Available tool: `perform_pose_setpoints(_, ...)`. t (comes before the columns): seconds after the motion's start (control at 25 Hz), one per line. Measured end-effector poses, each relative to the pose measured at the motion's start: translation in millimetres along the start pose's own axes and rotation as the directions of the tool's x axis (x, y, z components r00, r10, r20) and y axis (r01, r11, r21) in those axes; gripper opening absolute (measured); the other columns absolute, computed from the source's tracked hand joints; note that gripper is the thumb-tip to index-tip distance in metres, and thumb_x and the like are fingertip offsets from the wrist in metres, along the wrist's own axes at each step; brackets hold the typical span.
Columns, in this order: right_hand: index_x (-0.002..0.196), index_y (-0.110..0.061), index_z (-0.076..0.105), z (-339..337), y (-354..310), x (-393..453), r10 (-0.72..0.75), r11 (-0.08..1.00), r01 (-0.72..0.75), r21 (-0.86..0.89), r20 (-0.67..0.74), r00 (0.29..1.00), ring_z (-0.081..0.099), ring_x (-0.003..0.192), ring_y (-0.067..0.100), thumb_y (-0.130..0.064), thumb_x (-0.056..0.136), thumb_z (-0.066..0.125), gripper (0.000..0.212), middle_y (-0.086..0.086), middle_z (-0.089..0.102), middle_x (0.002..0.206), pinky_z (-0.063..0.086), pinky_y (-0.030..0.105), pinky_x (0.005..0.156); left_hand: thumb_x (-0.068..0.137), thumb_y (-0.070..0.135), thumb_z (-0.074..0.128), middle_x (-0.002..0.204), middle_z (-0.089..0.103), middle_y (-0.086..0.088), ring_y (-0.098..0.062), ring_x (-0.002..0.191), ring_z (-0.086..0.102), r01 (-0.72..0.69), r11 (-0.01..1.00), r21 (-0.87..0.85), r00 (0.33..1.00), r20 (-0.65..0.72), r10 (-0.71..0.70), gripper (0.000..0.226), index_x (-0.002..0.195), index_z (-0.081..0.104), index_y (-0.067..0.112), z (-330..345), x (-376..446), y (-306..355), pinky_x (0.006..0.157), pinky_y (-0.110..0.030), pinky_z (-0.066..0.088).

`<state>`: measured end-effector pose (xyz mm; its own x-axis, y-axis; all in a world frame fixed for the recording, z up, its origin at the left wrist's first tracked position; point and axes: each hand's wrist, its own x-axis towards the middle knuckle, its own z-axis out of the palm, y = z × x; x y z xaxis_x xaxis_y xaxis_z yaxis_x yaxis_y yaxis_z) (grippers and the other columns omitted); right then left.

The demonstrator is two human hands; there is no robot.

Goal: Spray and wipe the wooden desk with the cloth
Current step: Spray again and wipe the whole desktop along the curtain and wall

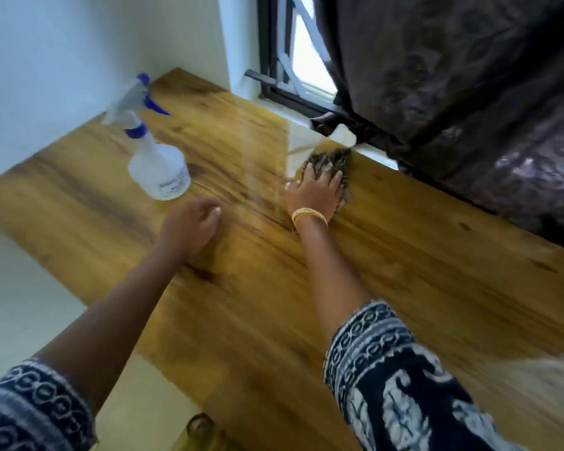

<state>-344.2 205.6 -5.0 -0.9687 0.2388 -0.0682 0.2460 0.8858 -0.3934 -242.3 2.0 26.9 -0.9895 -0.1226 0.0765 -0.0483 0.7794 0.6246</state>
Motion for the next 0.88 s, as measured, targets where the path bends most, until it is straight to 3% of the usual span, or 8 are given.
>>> perform_pose_setpoints(0.12, 0.147, -0.031, 0.040, 32, -80, 2, -0.218, 0.974, 0.223, -0.048, 0.092, 0.972, 0.018, 0.147, 0.035, -0.040, 0.094, 0.044, 0.053, 0.013, 0.031, 0.157, 0.015, 0.046, 0.120, 0.092, 0.018, 0.062, 0.097, 0.075, -0.001, -0.019, 0.093, 0.067, 0.029, 0.999, -0.046, 0.998, -0.059, -0.032, 0.016, 0.100, 0.076, 0.016, -25, 9, -34, 0.084, -0.029, 0.049)
perform_pose_setpoints(0.24, 0.148, -0.035, 0.038, 47, -122, -5, -0.486, 0.857, 0.511, -0.062, 0.227, 0.844, 0.017, 0.149, 0.029, -0.037, 0.096, 0.041, 0.052, 0.007, 0.029, 0.159, 0.016, 0.045, 0.120, 0.092, 0.020, 0.063, 0.090, 0.071, 0.005, -0.009, 0.082, 0.063, 0.043, 0.995, -0.089, 0.998, -0.051, -0.048, 0.016, 0.101, 0.076, 0.015, -40, 16, -57, 0.077, -0.013, 0.048)
perform_pose_setpoints(0.36, 0.146, -0.038, 0.040, 42, -112, 12, -0.571, 0.795, 0.602, -0.074, 0.244, 0.784, 0.020, 0.149, 0.023, -0.038, 0.096, 0.040, 0.050, -0.001, 0.029, 0.159, 0.016, 0.041, 0.119, 0.089, 0.019, 0.068, 0.105, 0.072, 0.001, -0.012, 0.096, 0.063, -0.027, 0.997, -0.075, 0.999, 0.016, 0.028, 0.018, 0.104, 0.075, 0.013, -42, 19, -78, 0.090, -0.032, 0.053)
perform_pose_setpoints(0.44, 0.143, -0.037, 0.046, 31, -87, 29, -0.467, 0.872, 0.478, -0.107, 0.108, 0.877, 0.027, 0.146, 0.026, -0.037, 0.095, 0.043, 0.048, -0.001, 0.035, 0.157, 0.022, 0.042, 0.116, 0.086, 0.026, 0.072, 0.130, 0.063, 0.006, -0.011, 0.122, 0.053, -0.062, 0.996, -0.063, 0.989, 0.129, 0.069, 0.031, 0.116, 0.072, 0.021, -42, 18, -92, 0.106, -0.038, 0.044)
perform_pose_setpoints(0.56, 0.140, -0.031, 0.051, 8, -18, 23, -0.125, 0.988, 0.114, -0.103, -0.115, 0.985, 0.036, 0.139, 0.033, -0.034, 0.090, 0.045, 0.050, 0.009, 0.045, 0.150, 0.032, 0.047, 0.110, 0.087, 0.039, 0.069, 0.153, 0.038, 0.015, -0.010, 0.143, 0.029, -0.095, 0.995, -0.001, 0.951, 0.294, 0.091, 0.054, 0.139, 0.054, 0.035, -42, 13, -104, 0.116, -0.037, 0.026)
perform_pose_setpoints(0.64, 0.141, -0.029, 0.050, -7, 28, -3, 0.125, 0.988, -0.142, -0.060, -0.226, 0.966, 0.036, 0.139, 0.034, -0.034, 0.089, 0.043, 0.053, 0.013, 0.046, 0.148, 0.031, 0.049, 0.112, 0.088, 0.040, 0.068, 0.157, 0.031, 0.015, -0.011, 0.146, 0.022, -0.120, 0.993, -0.002, 0.939, 0.324, 0.114, 0.059, 0.143, 0.047, 0.036, -43, 13, -106, 0.118, -0.036, 0.020)
perform_pose_setpoints(0.76, 0.149, -0.031, 0.037, -12, 43, -25, 0.435, 0.892, -0.452, -0.012, -0.246, 0.866, 0.016, 0.148, 0.030, -0.037, 0.095, 0.036, 0.055, 0.006, 0.022, 0.161, 0.012, 0.050, 0.119, 0.090, 0.039, 0.065, 0.160, 0.025, 0.010, -0.014, 0.149, 0.018, -0.182, 0.983, 0.011, 0.926, 0.339, 0.168, 0.062, 0.147, 0.042, 0.033, -45, 16, -108, 0.118, -0.039, 0.019)
perform_pose_setpoints(0.88, 0.148, -0.031, 0.038, 9, -6, -23, 0.368, 0.917, -0.393, -0.064, -0.237, 0.899, 0.020, 0.146, 0.035, -0.037, 0.092, 0.036, 0.056, 0.009, 0.025, 0.160, 0.016, 0.056, 0.116, 0.093, 0.038, 0.062, 0.162, 0.022, 0.005, -0.018, 0.150, 0.015, -0.235, 0.971, 0.050, 0.912, 0.357, 0.203, 0.062, 0.149, 0.038, 0.030, -41, 14, -111, 0.118, -0.041, 0.020)
